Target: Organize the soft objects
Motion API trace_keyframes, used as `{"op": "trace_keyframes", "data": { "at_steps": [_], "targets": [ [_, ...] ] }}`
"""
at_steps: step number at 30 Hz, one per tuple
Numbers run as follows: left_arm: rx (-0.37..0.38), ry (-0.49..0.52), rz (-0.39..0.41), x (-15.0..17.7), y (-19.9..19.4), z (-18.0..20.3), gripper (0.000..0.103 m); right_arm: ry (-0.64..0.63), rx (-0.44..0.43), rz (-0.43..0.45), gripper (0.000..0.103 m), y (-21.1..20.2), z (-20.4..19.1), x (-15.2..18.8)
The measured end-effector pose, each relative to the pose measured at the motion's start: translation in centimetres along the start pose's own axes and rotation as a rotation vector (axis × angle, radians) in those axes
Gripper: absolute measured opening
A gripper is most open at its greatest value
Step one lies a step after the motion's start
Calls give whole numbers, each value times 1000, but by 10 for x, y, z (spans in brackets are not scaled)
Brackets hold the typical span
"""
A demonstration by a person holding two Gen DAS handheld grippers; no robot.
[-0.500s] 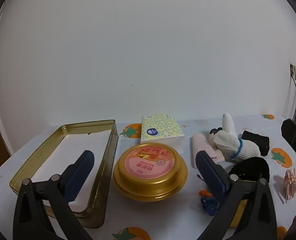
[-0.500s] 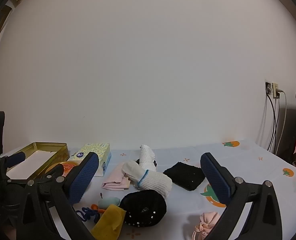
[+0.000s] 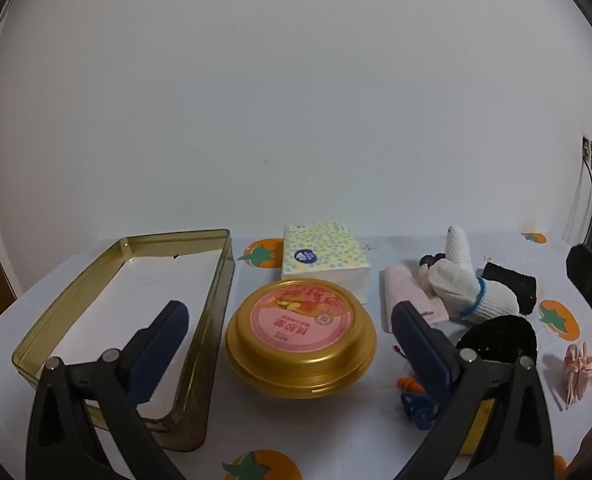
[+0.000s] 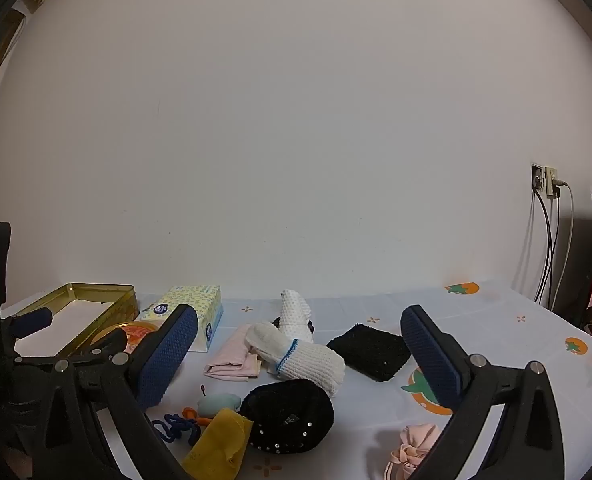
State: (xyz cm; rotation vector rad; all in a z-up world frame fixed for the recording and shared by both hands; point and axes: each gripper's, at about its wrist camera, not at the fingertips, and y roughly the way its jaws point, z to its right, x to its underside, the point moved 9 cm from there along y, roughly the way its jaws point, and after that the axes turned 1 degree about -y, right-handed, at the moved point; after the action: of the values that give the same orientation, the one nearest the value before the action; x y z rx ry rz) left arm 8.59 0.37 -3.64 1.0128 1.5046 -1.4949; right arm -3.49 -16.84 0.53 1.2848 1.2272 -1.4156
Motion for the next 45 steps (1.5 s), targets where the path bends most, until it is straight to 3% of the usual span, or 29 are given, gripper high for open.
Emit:
{"op": "trace_keyframes", "data": {
  "at_steps": [45],
  "targets": [
    [10, 10, 4, 0, 1, 0, 103, 0, 4, -16, 103, 1, 2, 6]
  ]
}}
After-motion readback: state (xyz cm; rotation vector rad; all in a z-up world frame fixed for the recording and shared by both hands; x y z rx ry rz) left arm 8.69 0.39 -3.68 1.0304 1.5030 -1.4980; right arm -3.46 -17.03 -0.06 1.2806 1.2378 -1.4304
